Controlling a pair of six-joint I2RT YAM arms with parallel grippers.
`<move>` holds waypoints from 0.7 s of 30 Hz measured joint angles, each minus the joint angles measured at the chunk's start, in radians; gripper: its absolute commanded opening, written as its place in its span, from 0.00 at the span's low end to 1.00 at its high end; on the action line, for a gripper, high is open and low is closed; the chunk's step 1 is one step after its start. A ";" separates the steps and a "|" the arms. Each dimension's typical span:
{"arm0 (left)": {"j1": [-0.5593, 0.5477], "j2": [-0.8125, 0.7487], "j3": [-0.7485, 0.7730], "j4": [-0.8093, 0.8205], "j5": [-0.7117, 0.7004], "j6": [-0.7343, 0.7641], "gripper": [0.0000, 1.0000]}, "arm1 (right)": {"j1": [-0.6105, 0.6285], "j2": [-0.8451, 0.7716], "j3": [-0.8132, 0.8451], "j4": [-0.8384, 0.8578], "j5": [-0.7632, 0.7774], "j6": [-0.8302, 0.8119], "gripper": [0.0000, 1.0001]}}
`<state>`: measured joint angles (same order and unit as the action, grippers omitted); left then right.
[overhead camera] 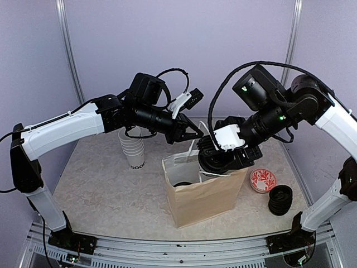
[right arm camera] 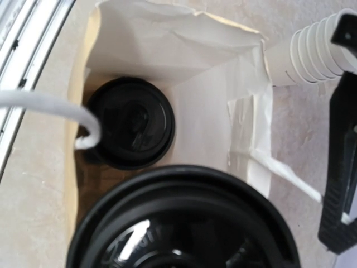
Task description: Pack the takeout coffee
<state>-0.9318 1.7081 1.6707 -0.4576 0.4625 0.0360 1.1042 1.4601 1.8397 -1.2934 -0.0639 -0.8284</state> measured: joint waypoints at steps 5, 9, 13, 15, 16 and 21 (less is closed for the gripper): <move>0.003 0.000 0.000 0.000 -0.005 0.006 0.00 | 0.000 0.011 0.057 -0.004 -0.007 0.009 0.71; 0.011 0.000 0.000 0.000 -0.008 0.010 0.00 | 0.000 0.013 0.093 -0.003 -0.013 0.012 0.70; 0.022 0.000 0.000 0.000 -0.008 0.017 0.00 | 0.000 0.014 0.093 -0.003 -0.011 0.016 0.69; 0.026 0.000 0.000 -0.003 -0.008 0.022 0.00 | 0.000 0.014 0.092 -0.003 -0.009 0.016 0.69; 0.027 0.000 0.000 -0.006 -0.007 0.024 0.00 | 0.000 0.014 0.089 -0.002 -0.007 0.016 0.69; 0.028 0.000 0.011 -0.039 -0.007 0.048 0.00 | -0.019 0.014 0.052 -0.001 -0.008 0.021 0.68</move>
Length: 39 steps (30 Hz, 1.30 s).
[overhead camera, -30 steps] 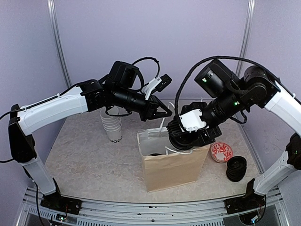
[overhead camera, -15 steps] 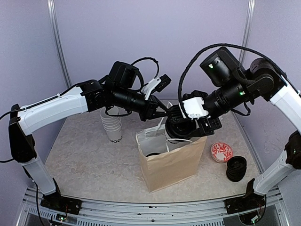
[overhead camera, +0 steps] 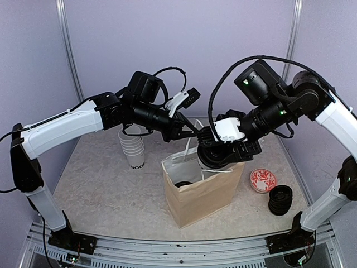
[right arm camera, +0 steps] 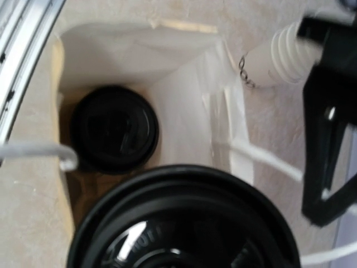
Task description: Pack the takeout coffee
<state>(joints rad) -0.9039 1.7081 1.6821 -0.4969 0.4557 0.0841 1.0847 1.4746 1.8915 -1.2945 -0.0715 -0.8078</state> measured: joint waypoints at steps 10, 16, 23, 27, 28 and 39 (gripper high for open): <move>0.007 0.057 0.161 -0.111 -0.001 0.104 0.00 | -0.047 -0.020 -0.090 0.009 -0.062 0.053 0.65; 0.008 0.101 0.185 -0.133 -0.002 0.135 0.00 | -0.047 -0.023 -0.091 0.021 -0.104 0.078 0.65; 0.012 0.127 0.191 -0.151 -0.013 0.145 0.01 | -0.077 -0.027 -0.090 0.038 -0.110 0.093 0.63; 0.010 0.134 0.204 -0.167 -0.012 0.145 0.02 | -0.108 -0.034 -0.109 0.057 -0.105 0.093 0.61; 0.009 0.134 0.206 -0.169 -0.012 0.145 0.02 | -0.112 -0.038 -0.119 0.060 -0.104 0.093 0.61; -0.048 0.132 0.208 -0.184 -0.043 0.136 0.37 | -0.115 -0.121 -0.252 0.082 -0.107 0.090 0.58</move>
<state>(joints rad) -0.9520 1.8400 1.8900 -0.6807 0.4122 0.2203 0.9699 1.3533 1.6394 -1.2129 -0.1783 -0.7181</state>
